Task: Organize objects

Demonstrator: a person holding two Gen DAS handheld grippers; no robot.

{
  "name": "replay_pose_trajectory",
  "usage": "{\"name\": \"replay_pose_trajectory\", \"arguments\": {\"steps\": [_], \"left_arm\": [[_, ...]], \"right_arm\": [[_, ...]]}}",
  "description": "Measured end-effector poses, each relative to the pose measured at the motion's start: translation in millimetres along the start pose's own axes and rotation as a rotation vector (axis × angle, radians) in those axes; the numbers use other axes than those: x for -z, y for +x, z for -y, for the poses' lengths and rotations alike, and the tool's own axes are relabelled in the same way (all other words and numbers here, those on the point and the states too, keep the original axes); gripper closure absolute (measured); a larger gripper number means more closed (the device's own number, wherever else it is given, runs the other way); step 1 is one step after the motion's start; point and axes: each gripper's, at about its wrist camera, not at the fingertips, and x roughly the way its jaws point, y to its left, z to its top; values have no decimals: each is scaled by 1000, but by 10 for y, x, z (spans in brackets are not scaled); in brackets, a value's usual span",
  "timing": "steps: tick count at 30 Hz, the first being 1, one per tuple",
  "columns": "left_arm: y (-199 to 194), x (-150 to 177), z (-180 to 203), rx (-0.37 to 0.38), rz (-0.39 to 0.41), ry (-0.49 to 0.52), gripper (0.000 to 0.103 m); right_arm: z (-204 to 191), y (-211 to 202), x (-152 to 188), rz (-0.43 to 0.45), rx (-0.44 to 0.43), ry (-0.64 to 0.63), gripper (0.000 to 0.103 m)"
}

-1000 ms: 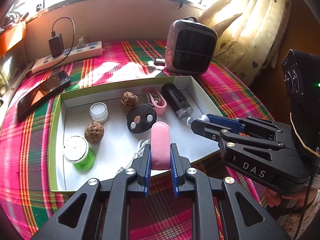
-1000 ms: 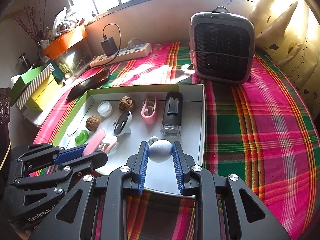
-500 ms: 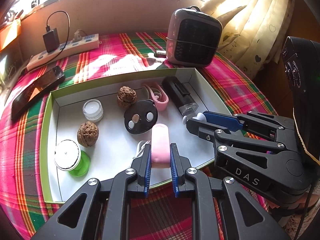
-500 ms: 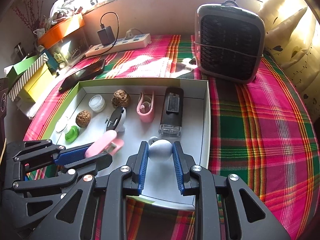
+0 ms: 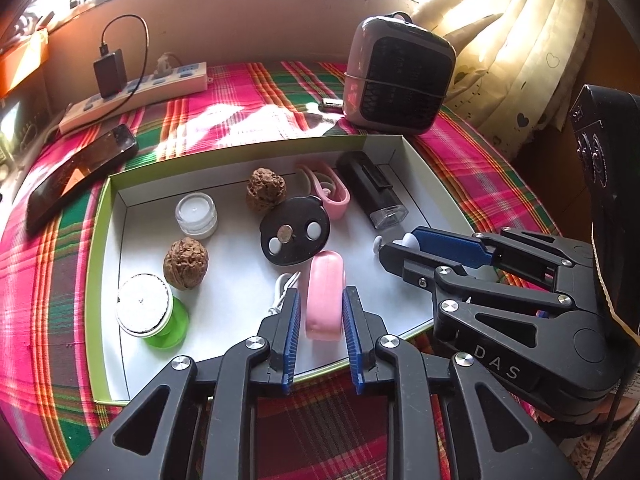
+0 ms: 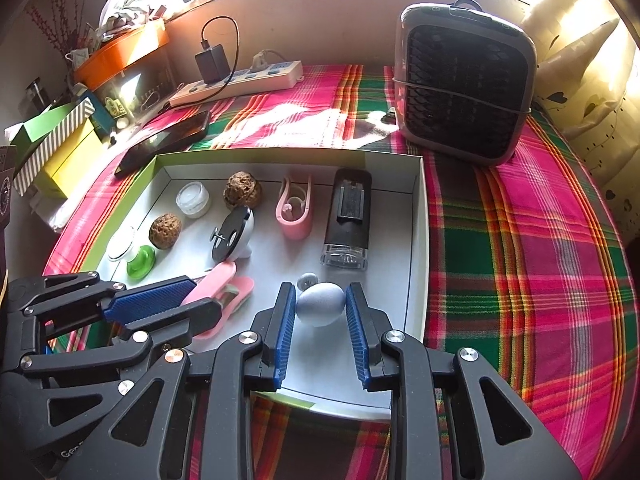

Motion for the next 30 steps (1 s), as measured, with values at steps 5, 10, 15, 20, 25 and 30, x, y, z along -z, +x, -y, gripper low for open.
{"name": "replay_pose_trajectory", "arguments": {"steps": [5,10,15,20,25,30], "left_arm": [[-62,26,-6,-41,21,1,76],[-173,84,-24,-63,48,-7,73],[-324,166,-5,-90,88,-9,73],[-439,269,9,-99,113,-23,73],[-536,373,39,-100,124,-24,72],[-585,516,47,-116,125,-32,72]], "right_arm": [[-19,-28,27,11,8,4,68],[-25,-147,74,39,5,26,67],[-46,-336,153,88,12,42,67],[-121,-508,265,127,30,35,67],[-211,-626,362,156,57,10,67],[-282,-680,507,161,80,-7,67]]}}
